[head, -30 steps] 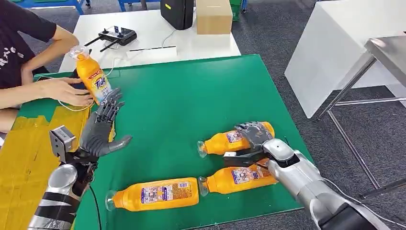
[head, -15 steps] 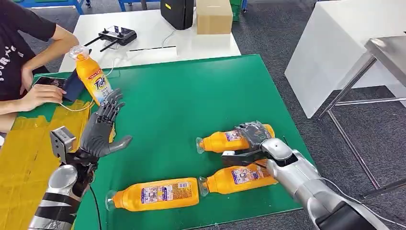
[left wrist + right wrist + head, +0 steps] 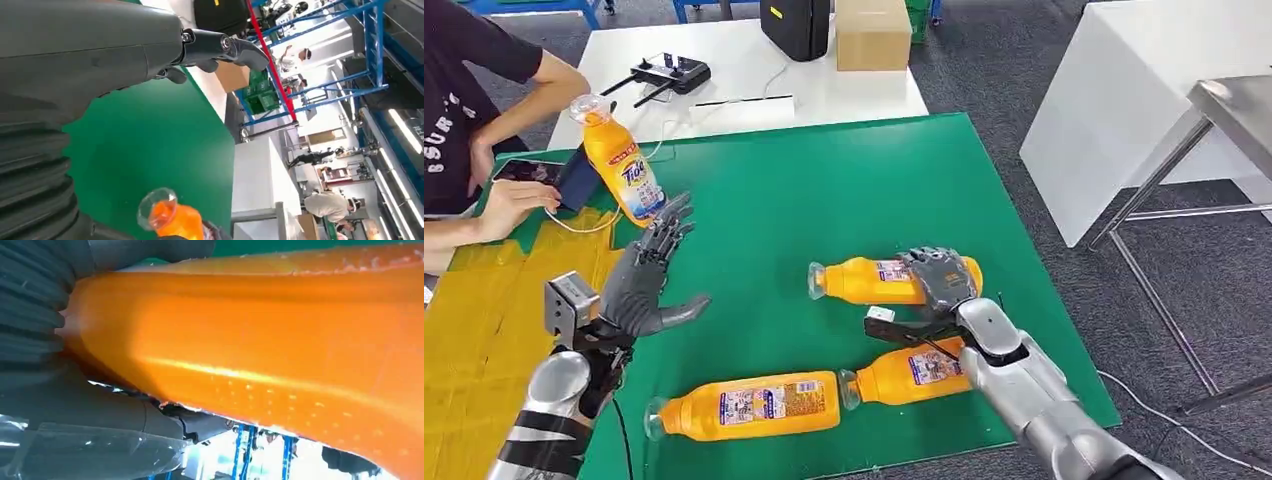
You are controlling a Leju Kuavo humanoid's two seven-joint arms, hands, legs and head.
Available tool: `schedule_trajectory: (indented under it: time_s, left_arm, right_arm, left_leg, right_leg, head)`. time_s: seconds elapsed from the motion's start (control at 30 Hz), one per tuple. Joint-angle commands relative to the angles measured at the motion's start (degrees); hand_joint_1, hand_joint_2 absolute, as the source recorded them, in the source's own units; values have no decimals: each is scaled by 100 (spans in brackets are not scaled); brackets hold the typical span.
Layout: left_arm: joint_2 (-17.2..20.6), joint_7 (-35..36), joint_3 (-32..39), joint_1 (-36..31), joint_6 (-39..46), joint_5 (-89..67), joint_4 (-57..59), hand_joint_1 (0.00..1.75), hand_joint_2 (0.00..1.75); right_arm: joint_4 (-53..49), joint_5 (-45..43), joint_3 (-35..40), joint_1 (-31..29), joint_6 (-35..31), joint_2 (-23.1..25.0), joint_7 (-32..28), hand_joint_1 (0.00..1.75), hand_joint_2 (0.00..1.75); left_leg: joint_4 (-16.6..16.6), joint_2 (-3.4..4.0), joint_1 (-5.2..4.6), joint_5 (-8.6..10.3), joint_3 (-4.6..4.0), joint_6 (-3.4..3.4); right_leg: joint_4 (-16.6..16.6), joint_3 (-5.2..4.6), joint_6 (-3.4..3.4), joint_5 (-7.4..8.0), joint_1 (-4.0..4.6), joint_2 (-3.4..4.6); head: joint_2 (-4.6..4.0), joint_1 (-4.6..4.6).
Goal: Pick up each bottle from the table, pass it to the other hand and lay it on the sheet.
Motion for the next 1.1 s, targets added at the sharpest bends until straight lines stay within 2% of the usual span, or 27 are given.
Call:
schedule_trajectory:
  time_s: [0.03,0.3,0.47,0.6,0.67,0.83,0.87,0.97,1.1]
  left_arm:
    - [11,218,-648,-168,-63,-188,109,0,175]
    - [30,308,-1188,-477,-54,-166,433,0,175]
    - [31,335,-1460,-700,-72,-116,629,0,175]
    - [-11,343,-1644,-879,-114,-98,763,0,175]
    - [-24,344,-1768,-995,-135,-54,842,0,175]
    - [-28,344,-1784,-1011,-135,-48,854,0,175]
    - [-19,341,-1791,-1010,-142,-33,845,0,175]
    - [-48,336,-1890,-1091,-171,-3,879,0,175]
    - [-135,336,-1992,-1274,-203,113,1016,0,175]
  right_arm:
    - [-1841,-1027,-1605,771,-559,750,-467,171,175]
    - [-1775,-1870,-1863,875,-650,1195,-1001,173,175]
    - [-1699,-2949,-1835,875,-145,1491,-1436,171,175]
    - [-1453,-3177,-1682,717,5,1614,-1470,168,175]
    - [-1272,-3340,-1554,591,130,1666,-1480,173,175]
    - [-1231,-3360,-1532,567,142,1681,-1477,173,175]
    - [-1189,-3376,-1515,553,160,1683,-1477,168,175]
    - [-837,-3017,-1210,405,11,1760,-1415,161,175]
    - [-211,-2900,-734,188,183,2009,-1408,164,175]
  left_leg:
    - [2,-11,3,-2,-3,-6]
    - [4,-21,8,-2,5,-8]
    - [1,-13,3,1,0,-6]
    - [3,-14,8,-3,7,-9]
    - [2,-7,4,0,1,-5]
    - [1,-7,5,-1,7,-6]
    - [4,-13,10,-4,12,-9]
    - [7,-17,14,-7,17,-13]
    - [3,2,9,-3,7,-10]
  right_leg:
    - [3,-1,-3,-3,1,4]
    - [0,8,-5,-5,6,-4]
    - [0,0,-3,-1,2,0]
    - [1,7,-5,-4,6,6]
    - [1,-1,-3,0,3,5]
    - [0,7,-3,-1,3,10]
    - [0,13,-5,-3,7,11]
    - [1,20,-7,-5,10,14]
    - [1,7,-6,1,7,22]
  head:
    - [0,2]
    - [0,0]
    - [0,2]
    - [0,0]
    - [0,0]
    - [0,0]
    - [0,2]
    - [0,0]
    - [0,2]
